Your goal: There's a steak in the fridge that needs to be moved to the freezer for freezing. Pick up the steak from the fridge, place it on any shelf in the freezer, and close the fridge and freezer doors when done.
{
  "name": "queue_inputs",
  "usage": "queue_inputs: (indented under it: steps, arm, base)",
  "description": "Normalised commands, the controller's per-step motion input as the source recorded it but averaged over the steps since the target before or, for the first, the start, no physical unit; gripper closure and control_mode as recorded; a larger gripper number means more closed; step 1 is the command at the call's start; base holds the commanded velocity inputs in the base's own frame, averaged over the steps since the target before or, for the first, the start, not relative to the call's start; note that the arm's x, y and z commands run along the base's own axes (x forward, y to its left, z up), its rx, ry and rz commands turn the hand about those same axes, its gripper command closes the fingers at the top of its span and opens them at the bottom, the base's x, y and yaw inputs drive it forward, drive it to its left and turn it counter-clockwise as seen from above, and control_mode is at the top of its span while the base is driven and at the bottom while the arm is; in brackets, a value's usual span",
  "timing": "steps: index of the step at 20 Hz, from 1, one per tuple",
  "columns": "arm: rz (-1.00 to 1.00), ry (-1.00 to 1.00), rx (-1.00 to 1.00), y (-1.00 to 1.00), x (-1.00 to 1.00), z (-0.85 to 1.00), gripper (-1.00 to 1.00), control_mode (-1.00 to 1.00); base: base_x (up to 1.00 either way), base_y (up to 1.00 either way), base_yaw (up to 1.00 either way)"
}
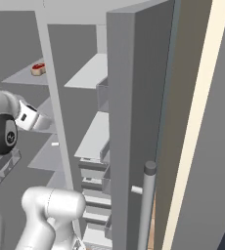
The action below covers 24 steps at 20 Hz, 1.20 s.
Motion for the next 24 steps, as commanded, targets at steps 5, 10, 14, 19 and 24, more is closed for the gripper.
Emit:
queue_inputs:
  steps: [5,10,14,19,24]
  arm:
    - [0.01,0.01,0.05,-0.23,-0.68,0.00,-1.00,-1.00]
    - [0.03,-0.01,0.05,-0.03,-0.73,0.00,-1.00,-1.00]
    - [0.07,0.00,0.00,-0.13,-0.12,0.00,-1.00,-1.00]
    - [0.16,0.00,-0.04,-0.29,-0.09,-0.22,-1.00,-1.00]
    - [0.22,0.00,-0.14,-0.05,0.00,-0.38,-1.00,-1.00]
  base:
    - [0.00,0.00,0.00]
    - [0.00,0.00,0.00]
    - [0.00,0.00,0.00]
    - [0.00,0.00,0.00]
    - [0.00,0.00,0.00]
